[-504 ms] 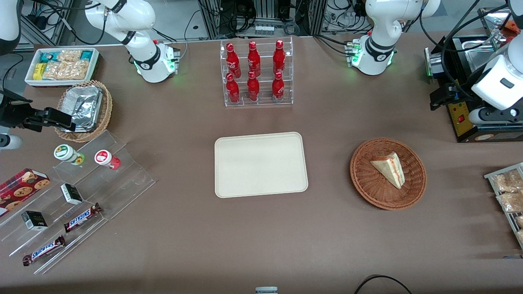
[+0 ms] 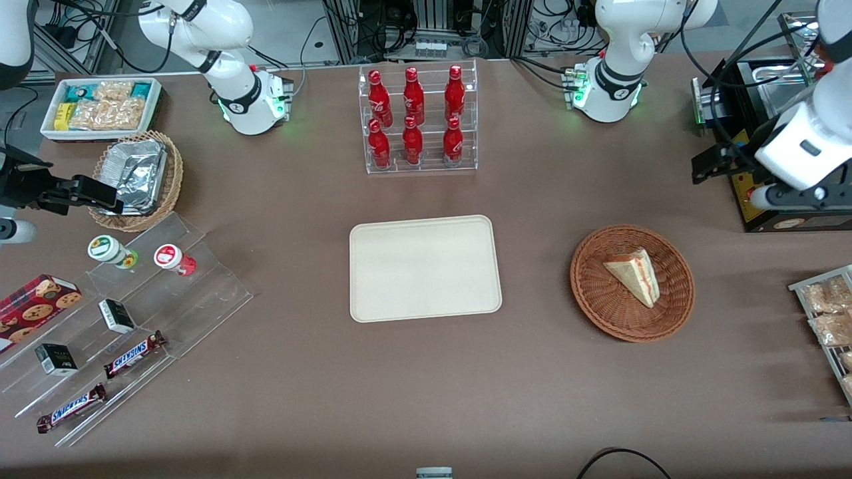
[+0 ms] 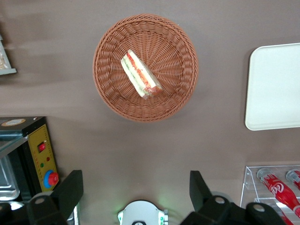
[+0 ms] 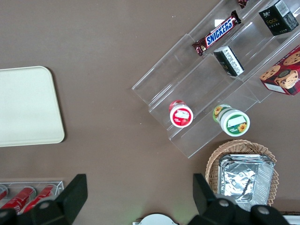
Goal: Place sandwich from basket to tray
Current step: 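Move the left gripper over the wicker basket holding the sandwich, then lower the open left gripper around the wrapped sandwich in the basket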
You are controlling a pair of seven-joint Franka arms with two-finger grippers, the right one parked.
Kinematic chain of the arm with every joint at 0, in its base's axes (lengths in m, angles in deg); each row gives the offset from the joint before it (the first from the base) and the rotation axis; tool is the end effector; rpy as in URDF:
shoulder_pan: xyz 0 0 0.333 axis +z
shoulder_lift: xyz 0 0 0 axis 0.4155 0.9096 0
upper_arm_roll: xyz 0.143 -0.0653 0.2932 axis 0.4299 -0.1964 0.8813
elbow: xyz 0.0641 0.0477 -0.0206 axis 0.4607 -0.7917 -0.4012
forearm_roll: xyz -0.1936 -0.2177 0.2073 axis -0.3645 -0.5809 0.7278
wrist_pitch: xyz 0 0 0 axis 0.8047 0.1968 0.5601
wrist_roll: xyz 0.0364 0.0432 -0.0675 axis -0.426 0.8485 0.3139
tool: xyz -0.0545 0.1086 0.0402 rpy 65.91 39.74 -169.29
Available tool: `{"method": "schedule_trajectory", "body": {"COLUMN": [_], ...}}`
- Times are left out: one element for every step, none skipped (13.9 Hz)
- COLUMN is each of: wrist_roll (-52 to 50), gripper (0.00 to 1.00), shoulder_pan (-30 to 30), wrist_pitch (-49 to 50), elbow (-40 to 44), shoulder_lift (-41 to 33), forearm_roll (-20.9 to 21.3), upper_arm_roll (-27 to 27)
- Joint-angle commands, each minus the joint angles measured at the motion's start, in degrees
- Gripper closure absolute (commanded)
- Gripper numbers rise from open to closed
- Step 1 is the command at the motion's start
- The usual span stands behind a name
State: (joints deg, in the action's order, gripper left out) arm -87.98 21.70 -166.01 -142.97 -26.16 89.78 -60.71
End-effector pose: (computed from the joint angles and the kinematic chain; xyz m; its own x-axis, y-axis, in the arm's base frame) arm 0.5080 -0.0475 0.5934 0.9861 -0.0213 -0.1645 -0.0243 -0.9996 -0.0163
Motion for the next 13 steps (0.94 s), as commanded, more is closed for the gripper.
{"method": "schedule_trajectory", "body": {"wrist_roll": [0.7,0.6,0.6,0.5,0.4,0.4,0.4,0.3,0.2,0.0,0.0,-0.2,-0.2], "gripper": [0.00,0.00,0.00,0.00,0.00,0.00,0.00,0.00,0.00,0.00,0.00,0.00,0.00], "shoulder_pan": [-0.3,-0.3,-0.3,-0.3,-0.3,-0.3,-0.3,-0.3,-0.2,-0.2,-0.1,0.0,0.0], "wrist_pitch": [-6.4,-7.8,-8.8,-10.0,-11.1,-12.2,-12.9,-13.9,-15.4,-17.4,-19.1,-20.4,-21.5], "elbow": [-5.2,-6.4,-6.8,-7.0,-7.1,-7.2,-7.2,-7.6,-8.8,-10.7,-12.7,-14.4,-15.8], "shoulder_lift": [1.3,2.3,3.8,5.3,6.5,7.7,8.7,9.3,9.2,8.9,8.4,7.6,7.0], "forearm_roll": [0.4,0.2,0.2,0.2,0.3,0.3,0.3,0.3,0.3,0.3,0.2,-0.1,-0.3], "upper_arm_roll": [0.1,0.1,0.2,0.1,0.2,0.1,0.1,0.1,0.2,0.2,0.2,0.3,0.3]}}
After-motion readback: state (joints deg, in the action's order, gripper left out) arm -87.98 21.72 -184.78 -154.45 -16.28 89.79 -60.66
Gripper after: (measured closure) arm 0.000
